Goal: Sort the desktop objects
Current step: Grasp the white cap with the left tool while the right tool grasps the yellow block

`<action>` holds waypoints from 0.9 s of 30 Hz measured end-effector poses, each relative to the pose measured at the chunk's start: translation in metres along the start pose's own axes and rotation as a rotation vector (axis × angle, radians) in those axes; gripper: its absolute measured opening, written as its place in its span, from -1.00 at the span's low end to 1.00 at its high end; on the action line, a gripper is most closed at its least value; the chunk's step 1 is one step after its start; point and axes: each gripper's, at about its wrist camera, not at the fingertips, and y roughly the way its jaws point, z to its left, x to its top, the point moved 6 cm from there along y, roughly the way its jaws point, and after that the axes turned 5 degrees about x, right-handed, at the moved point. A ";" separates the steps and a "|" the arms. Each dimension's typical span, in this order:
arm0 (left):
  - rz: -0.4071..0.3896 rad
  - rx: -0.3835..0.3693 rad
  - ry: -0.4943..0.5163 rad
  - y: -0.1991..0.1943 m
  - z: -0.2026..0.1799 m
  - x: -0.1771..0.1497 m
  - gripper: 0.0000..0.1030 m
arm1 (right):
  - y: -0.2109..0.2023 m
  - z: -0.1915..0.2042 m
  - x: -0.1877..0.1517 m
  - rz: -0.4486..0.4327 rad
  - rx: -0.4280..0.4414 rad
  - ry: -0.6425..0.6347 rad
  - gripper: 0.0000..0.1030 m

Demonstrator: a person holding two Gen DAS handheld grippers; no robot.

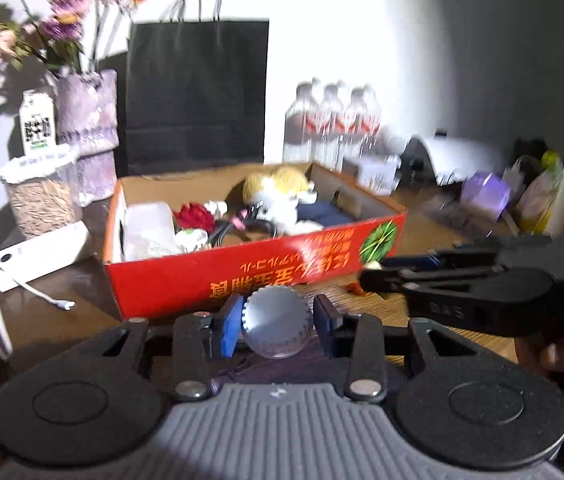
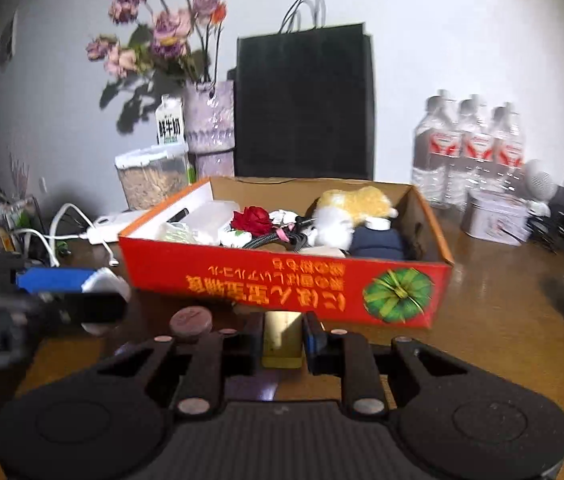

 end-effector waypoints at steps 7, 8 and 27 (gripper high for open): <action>0.009 -0.010 -0.059 -0.049 -0.019 -0.028 -0.24 | -0.072 0.010 -0.048 -0.040 -0.040 0.041 -0.61; 0.032 -0.017 -0.058 -0.051 -0.026 -0.038 -0.24 | -0.080 0.013 -0.057 -0.040 -0.041 0.040 -0.62; 0.137 -0.040 -0.067 -0.075 -0.054 -0.098 -0.24 | -0.116 0.031 -0.094 -0.022 -0.041 0.038 -0.61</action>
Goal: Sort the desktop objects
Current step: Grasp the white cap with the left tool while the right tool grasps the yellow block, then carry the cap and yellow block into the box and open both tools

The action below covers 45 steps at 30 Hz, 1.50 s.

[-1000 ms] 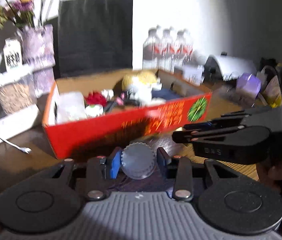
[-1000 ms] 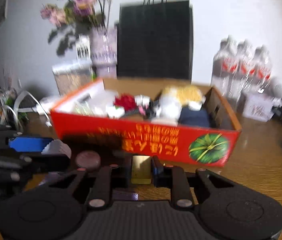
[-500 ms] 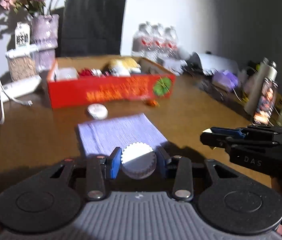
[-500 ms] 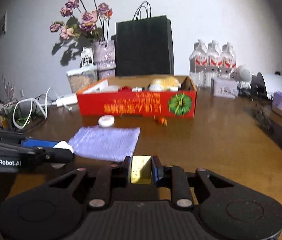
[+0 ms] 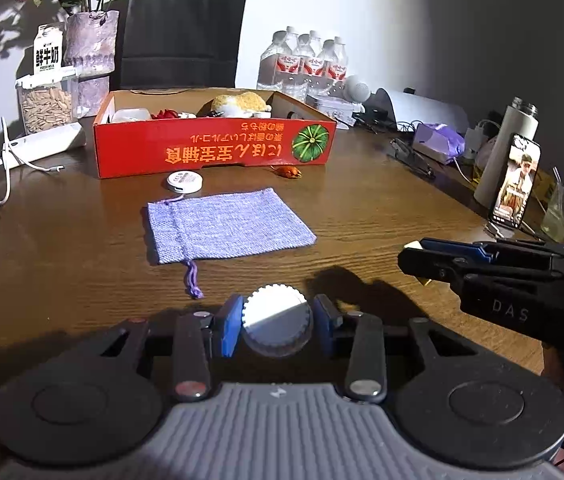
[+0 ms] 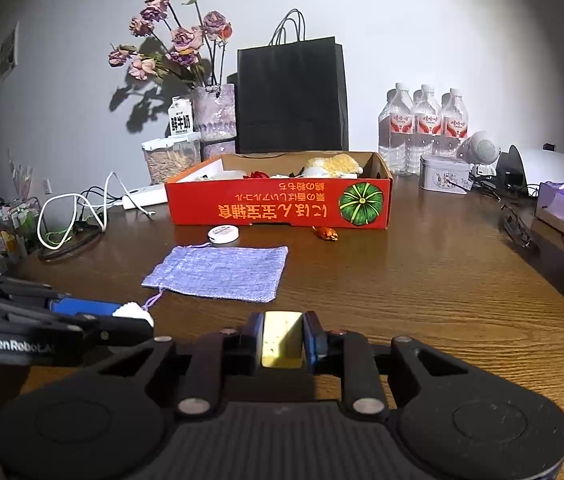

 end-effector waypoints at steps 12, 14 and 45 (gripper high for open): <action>-0.049 0.033 0.003 0.024 0.026 0.040 -0.24 | 0.038 -0.025 0.024 0.019 -0.021 0.042 -0.61; -0.055 0.035 -0.005 0.032 0.032 0.051 -0.24 | 0.049 -0.031 0.036 0.026 -0.006 0.050 -0.61; 0.111 0.066 0.112 0.222 0.124 0.210 0.62 | 0.305 -0.046 0.199 0.300 0.119 0.064 -0.17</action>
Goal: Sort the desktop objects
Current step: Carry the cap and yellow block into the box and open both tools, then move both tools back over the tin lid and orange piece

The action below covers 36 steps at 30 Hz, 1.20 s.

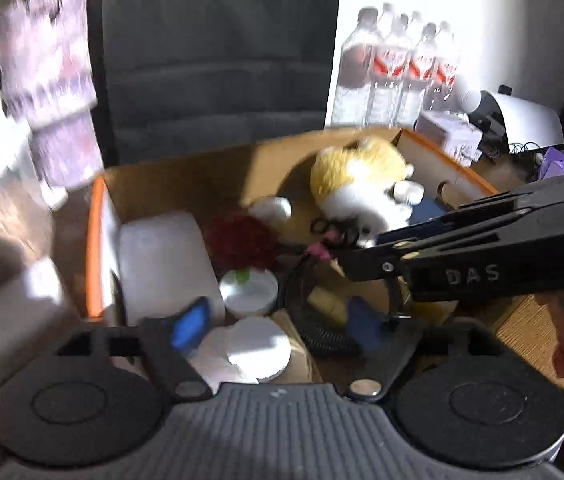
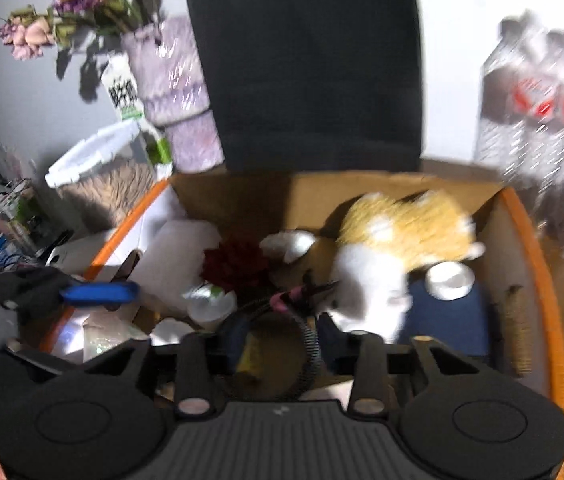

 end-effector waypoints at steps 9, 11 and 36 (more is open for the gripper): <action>-0.155 0.042 -0.136 -0.108 -0.009 -0.026 0.91 | -0.110 0.007 -0.073 -0.200 -0.170 -0.109 0.36; -0.185 0.034 -0.151 -0.132 -0.018 -0.048 0.96 | -0.129 0.013 -0.108 -0.215 -0.172 -0.124 0.40; -0.173 0.121 -0.201 -0.188 -0.073 -0.210 0.98 | -0.192 0.044 -0.256 -0.263 -0.152 -0.051 0.53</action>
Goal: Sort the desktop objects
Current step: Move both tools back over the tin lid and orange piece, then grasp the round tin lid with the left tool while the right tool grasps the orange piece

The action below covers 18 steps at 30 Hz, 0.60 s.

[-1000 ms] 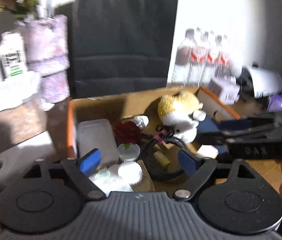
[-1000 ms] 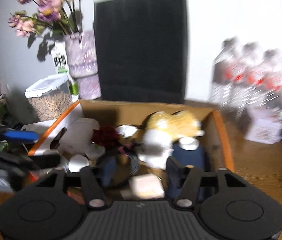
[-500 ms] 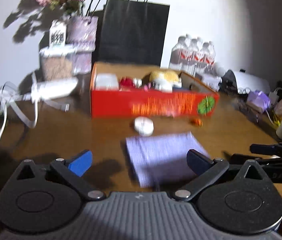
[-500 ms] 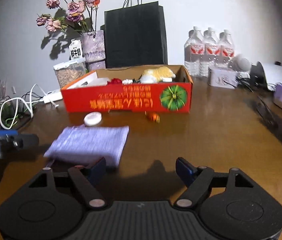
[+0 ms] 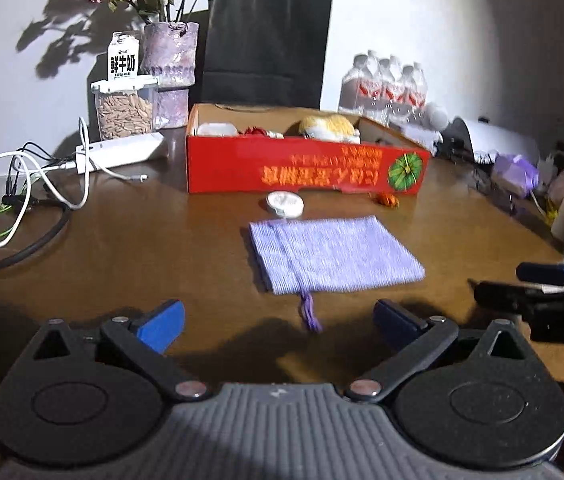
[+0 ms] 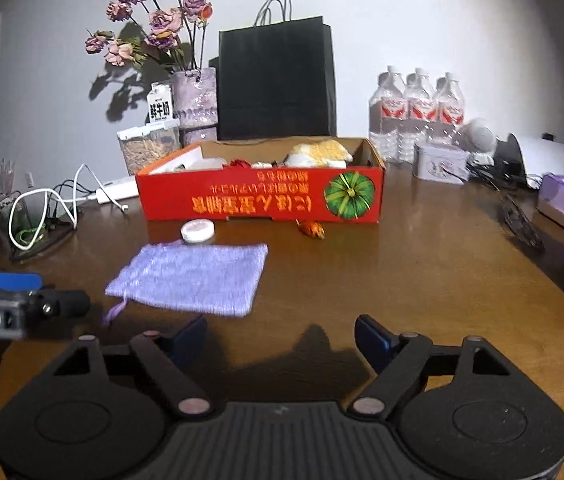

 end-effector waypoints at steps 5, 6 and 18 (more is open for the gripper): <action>-0.038 -0.071 0.015 0.036 0.000 0.052 0.70 | 0.039 -0.014 0.044 -0.029 0.017 -0.027 0.27; -0.040 -0.078 0.034 0.048 -0.002 0.062 0.68 | 0.051 -0.020 0.052 -0.032 0.032 -0.025 0.24; 0.088 -0.114 0.153 0.156 -0.014 0.083 0.35 | 0.163 -0.051 0.074 0.124 0.069 -0.088 -0.28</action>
